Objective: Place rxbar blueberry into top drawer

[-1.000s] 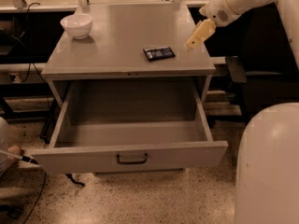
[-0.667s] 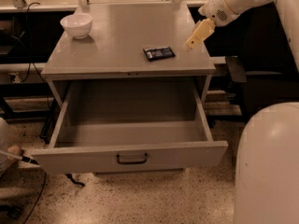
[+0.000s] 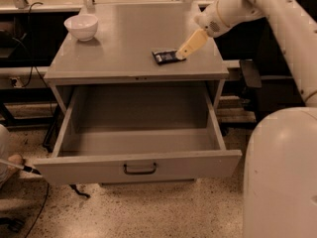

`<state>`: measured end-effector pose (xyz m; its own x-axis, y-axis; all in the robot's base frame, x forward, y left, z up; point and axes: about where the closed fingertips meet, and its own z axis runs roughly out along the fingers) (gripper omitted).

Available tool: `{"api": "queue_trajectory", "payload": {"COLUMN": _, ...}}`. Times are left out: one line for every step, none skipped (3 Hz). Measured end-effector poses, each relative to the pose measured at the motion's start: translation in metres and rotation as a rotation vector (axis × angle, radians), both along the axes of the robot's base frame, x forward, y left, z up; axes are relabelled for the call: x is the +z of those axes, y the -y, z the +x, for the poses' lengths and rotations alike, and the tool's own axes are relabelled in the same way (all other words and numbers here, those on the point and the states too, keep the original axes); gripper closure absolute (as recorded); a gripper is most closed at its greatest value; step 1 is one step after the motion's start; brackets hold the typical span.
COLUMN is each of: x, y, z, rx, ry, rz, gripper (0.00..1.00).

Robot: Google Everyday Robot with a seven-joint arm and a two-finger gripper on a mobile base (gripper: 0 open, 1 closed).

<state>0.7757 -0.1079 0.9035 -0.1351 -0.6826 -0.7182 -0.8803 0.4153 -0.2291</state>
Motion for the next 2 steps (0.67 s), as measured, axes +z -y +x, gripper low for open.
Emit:
{"api": "queue_trajectory", "payload": {"x": -0.024, "y": -0.046, "z": 0.016, "rx": 0.042, "ry": -0.014, "rz": 0.065, "gripper": 0.0}}
{"api": "queue_trajectory", "payload": {"x": -0.041, "y": -0.073, "z": 0.02, "rx": 0.098, "ry": -0.048, "rz": 0.06, "gripper": 0.0}}
